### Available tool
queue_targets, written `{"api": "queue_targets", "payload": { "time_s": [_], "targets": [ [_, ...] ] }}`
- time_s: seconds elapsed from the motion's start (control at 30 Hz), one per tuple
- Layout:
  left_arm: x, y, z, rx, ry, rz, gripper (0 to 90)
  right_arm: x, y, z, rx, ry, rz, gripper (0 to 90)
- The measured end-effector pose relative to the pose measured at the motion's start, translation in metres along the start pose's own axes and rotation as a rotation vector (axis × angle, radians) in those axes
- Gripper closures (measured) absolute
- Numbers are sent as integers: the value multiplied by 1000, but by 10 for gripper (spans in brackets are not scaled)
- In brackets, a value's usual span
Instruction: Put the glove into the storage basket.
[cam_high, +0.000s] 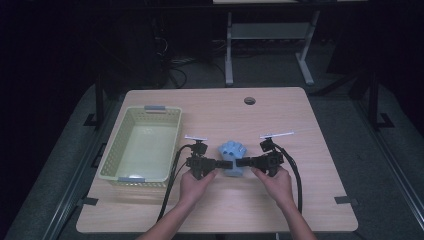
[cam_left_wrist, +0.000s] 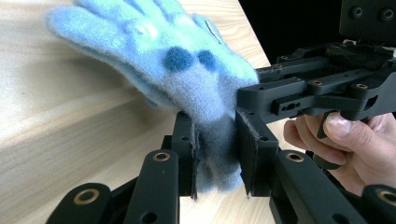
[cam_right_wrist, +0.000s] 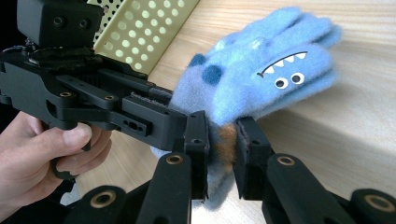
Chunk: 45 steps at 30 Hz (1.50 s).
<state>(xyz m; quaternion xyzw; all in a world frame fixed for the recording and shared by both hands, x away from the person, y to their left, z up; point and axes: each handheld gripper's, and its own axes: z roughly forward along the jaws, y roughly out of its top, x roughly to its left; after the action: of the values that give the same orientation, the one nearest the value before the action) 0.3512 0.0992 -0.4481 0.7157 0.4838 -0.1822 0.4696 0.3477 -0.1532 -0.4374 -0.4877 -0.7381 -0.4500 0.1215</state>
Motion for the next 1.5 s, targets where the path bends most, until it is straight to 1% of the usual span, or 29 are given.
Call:
{"api": "queue_targets", "payload": {
  "time_s": [0.2,0.27,0.33,0.47,0.5,0.57,0.6,0.63,0.73,0.8,0.93,0.97,1.0,1.17,1.2,1.3,1.4,1.5],
  "targets": [
    [-1,2,-8,-2,-2,1,699,6,4,2,2,10,-4,772],
    [0,3,-11,-1,-3,8,699,9,6,2,5,8,-11,772],
    [-1,5,-14,-5,-6,7,699,11,8,3,1,9,-19,772],
    [-5,8,-20,-12,-3,16,699,16,12,2,-1,16,-26,772],
    [-6,9,-22,-12,-9,15,699,17,13,1,-2,18,-28,772],
    [-7,11,-25,-9,-6,23,700,19,15,1,-8,28,-25,772],
    [-7,11,-26,-12,-8,20,699,19,15,1,-9,31,-25,772],
    [-7,12,-27,-7,-9,22,699,20,16,1,-9,30,-24,772],
    [-6,12,-29,-11,-10,24,700,24,18,1,-3,24,-32,771],
    [-6,13,-31,-14,-11,18,700,24,20,1,-3,25,-39,771],
    [-6,15,-34,-10,-9,26,701,27,23,3,-4,29,-39,771],
    [-6,16,-36,-11,-7,29,701,28,23,3,1,29,-35,772],
    [-6,16,-37,-13,-9,29,701,29,24,4,-2,29,-44,772],
    [-7,19,-45,-13,-9,37,704,34,28,5,-4,39,-48,771],
    [-7,20,-46,-11,-15,38,705,35,29,5,-3,39,-51,772],
    [-6,21,-51,-24,-26,33,708,39,33,5,-8,41,-61,772],
    [-6,23,-56,-23,-27,38,710,44,36,6,-9,42,-72,772],
    [-6,25,-60,-20,-23,45,713,46,39,8,-5,46,-65,772]
  ]
}}
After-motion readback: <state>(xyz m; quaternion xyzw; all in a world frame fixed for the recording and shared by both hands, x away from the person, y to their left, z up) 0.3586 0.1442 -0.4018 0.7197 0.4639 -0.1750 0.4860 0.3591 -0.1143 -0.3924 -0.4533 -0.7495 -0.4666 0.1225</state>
